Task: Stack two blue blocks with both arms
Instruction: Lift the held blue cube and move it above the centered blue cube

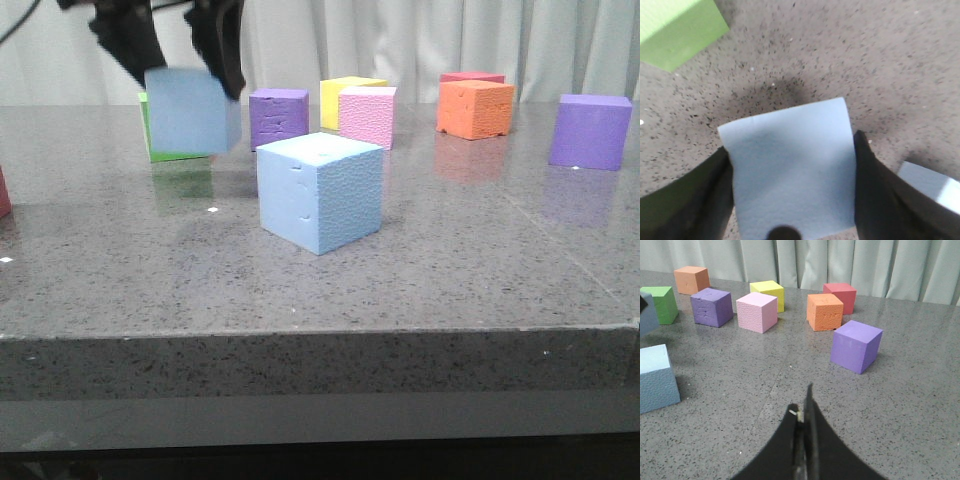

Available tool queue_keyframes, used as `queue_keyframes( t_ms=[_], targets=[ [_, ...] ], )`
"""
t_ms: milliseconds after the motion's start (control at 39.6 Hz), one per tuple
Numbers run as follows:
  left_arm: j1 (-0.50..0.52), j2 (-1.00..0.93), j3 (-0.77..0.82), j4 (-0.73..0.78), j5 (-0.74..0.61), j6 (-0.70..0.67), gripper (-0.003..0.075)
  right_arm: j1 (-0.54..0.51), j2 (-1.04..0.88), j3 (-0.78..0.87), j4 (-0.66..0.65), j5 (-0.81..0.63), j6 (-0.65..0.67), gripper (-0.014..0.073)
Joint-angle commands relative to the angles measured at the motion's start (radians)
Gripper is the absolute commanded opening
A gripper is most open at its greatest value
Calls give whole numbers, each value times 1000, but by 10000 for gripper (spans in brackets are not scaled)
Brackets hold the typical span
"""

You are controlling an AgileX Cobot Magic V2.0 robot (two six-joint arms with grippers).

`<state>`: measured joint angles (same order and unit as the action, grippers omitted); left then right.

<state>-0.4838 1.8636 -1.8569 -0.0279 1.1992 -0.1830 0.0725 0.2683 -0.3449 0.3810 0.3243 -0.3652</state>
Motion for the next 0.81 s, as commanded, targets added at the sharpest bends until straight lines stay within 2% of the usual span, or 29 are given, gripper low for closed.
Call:
queue_keyframes(
  t_ms=[0, 404, 783],
  targets=[
    [-6, -52, -108, 0, 68, 6, 293, -2, 7, -26, 8, -70, -8, -68],
    [-24, -112, -140, -86, 75, 33, 293, -2, 7, -26, 8, -70, -8, -68],
    [-114, -191, -83, -100, 75, 37, 293, -2, 7, -26, 8, -70, -8, -68]
  ],
)
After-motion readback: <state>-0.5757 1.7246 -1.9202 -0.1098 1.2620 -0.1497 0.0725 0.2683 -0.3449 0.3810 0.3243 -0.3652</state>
